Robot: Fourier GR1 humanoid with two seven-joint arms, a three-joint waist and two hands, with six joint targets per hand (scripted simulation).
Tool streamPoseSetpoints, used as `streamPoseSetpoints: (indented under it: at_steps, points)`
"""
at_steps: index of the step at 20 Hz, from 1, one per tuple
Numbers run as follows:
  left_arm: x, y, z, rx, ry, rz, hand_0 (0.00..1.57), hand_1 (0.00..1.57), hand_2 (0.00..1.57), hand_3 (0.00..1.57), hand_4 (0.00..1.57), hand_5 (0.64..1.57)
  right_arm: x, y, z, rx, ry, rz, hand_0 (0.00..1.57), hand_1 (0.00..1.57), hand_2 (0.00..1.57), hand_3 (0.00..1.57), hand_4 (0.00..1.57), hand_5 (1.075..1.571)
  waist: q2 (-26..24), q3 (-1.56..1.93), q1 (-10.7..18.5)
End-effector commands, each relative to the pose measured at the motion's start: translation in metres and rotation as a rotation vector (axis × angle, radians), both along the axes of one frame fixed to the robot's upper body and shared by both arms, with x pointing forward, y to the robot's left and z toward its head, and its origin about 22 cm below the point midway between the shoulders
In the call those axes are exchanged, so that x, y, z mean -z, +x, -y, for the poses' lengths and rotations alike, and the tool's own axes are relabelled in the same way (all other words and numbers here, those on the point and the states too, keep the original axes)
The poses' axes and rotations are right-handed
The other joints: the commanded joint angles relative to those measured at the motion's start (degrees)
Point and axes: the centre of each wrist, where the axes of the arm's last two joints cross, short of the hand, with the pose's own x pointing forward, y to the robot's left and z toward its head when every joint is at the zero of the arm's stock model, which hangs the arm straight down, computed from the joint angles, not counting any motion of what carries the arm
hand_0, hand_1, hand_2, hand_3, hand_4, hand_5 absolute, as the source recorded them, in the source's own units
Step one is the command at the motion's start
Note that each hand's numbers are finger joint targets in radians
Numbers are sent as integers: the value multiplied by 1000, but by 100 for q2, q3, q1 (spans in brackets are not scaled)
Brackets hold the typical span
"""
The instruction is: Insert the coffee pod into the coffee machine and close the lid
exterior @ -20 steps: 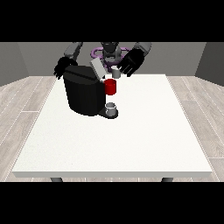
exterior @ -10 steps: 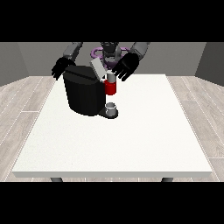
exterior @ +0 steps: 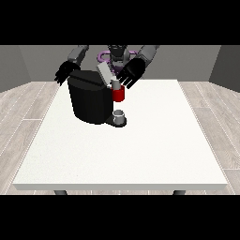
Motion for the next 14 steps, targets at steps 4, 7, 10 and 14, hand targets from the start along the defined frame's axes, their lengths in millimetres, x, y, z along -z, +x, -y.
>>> streamPoseSetpoints:
  at_steps: [4,7,10,14]
  points:
    - [-8,1,1,5,-9,9,1204,1204,1279,1208,521,1571,-2,2,11,13,-4,30,0,0,0,0,481,1571,124,1,27]
    - [-8,1,-2,-10,-2,11,1164,1164,1239,1182,492,1571,-18,10,23,31,9,30,0,0,0,0,442,1571,114,0,44]
    - [8,0,4,26,29,-34,1208,1208,1265,1191,493,1571,17,-5,26,37,1,-26,0,0,0,0,448,1571,-50,2,190]
    - [-1,2,10,9,28,-16,1230,1230,1274,1180,481,1571,9,1,11,31,11,4,0,0,0,0,415,1571,150,1,121]
